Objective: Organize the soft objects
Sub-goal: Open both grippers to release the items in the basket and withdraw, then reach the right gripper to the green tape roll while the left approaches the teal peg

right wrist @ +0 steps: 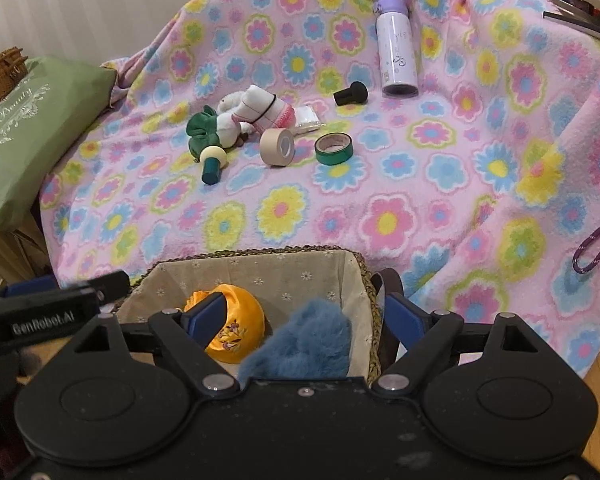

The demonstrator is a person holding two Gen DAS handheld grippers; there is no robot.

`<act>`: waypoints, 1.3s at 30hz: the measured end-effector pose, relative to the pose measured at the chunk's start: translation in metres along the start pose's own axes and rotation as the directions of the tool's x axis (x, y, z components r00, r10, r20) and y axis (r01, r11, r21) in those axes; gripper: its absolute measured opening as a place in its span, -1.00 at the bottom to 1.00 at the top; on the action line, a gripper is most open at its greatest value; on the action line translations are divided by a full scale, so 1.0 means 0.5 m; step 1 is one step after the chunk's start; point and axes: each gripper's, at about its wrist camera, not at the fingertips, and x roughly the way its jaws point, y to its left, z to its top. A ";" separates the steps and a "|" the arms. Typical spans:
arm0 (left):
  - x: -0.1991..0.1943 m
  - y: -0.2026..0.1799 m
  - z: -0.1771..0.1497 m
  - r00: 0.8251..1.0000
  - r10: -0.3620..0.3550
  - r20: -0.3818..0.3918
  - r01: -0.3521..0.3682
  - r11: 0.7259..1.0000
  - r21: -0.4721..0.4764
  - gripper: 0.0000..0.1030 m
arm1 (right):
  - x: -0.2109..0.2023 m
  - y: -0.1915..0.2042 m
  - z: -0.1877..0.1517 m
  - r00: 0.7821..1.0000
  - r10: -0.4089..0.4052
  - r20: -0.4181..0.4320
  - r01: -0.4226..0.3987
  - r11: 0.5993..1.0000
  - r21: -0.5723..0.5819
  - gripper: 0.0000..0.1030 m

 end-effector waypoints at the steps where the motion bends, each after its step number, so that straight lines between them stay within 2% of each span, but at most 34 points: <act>1: 0.006 0.002 0.006 1.000 -0.002 -0.006 0.002 1.000 0.000 0.93 | 0.004 -0.001 0.004 1.000 -0.002 -0.003 0.002 1.000 -0.001 0.69; 13: 0.080 0.015 0.062 0.995 -0.021 -0.093 0.023 1.000 0.018 0.93 | 0.059 -0.006 0.061 0.998 -0.042 -0.036 0.041 0.999 -0.019 0.72; 22: 0.159 0.020 0.131 0.995 -0.003 -0.103 0.009 0.998 0.057 0.93 | 0.121 -0.002 0.144 0.997 -0.078 -0.023 0.077 0.996 -0.054 0.74; 32: 0.288 0.007 0.191 0.993 -0.034 -0.110 0.043 0.996 0.076 0.93 | 0.248 -0.029 0.254 0.993 -0.112 0.040 0.116 0.984 -0.132 0.78; 39: 0.349 -0.013 0.194 0.993 -0.041 -0.110 0.053 0.993 0.109 0.93 | 0.343 -0.043 0.279 0.993 -0.111 0.026 0.114 0.976 -0.184 0.78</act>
